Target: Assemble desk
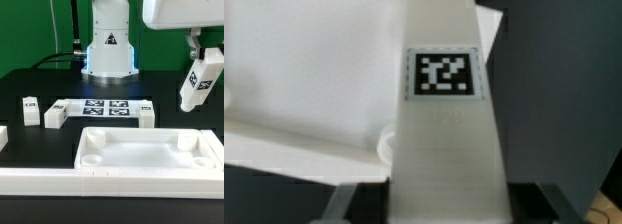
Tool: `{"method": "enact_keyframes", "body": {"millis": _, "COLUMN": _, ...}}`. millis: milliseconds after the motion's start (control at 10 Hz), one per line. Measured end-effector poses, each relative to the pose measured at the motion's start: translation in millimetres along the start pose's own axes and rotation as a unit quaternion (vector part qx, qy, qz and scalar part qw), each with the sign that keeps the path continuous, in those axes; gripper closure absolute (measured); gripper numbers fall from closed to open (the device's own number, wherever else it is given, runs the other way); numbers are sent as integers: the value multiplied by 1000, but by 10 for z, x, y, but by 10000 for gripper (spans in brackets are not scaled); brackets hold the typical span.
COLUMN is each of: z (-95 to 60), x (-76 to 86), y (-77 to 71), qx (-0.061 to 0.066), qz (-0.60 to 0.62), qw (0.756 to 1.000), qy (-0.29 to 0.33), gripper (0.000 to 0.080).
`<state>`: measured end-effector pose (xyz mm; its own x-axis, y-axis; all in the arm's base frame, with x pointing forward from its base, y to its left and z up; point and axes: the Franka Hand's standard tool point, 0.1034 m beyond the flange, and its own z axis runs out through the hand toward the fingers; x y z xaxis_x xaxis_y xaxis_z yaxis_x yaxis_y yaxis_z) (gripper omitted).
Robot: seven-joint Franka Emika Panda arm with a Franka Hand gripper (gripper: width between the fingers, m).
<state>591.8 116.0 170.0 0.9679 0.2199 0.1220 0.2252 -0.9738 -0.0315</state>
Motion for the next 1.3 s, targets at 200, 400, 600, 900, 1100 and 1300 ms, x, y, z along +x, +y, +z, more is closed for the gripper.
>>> {"method": "enact_keyframes", "body": {"millis": 200, "z": 28, "x": -10, "y": -1, "qx": -4, "qz": -1, "qw": 998, "qy": 60, "gripper": 509}}
{"method": "enact_keyframes", "body": {"millis": 400, "z": 3, "x": 132, "y": 38, "qx": -7, "qz": -6, "qw": 991, "qy": 130, "gripper": 509}}
{"method": "enact_keyframes", "body": {"millis": 600, "z": -43, "x": 314, "y": 162, "qx": -15, "qz": -12, "qw": 979, "qy": 203, "gripper": 509}}
{"method": "enact_keyframes", "body": {"millis": 900, "z": 20, "x": 302, "y": 183, "qx": -23, "qz": -17, "qw": 964, "qy": 263, "gripper": 509}}
{"method": "enact_keyframes", "body": {"millis": 1100, "z": 102, "x": 297, "y": 226, "qx": -28, "qz": -29, "qw": 966, "qy": 257, "gripper": 509}}
{"method": "enact_keyframes", "body": {"millis": 1300, "z": 149, "x": 273, "y": 288, "qx": -32, "qz": -38, "qw": 968, "qy": 247, "gripper": 509}}
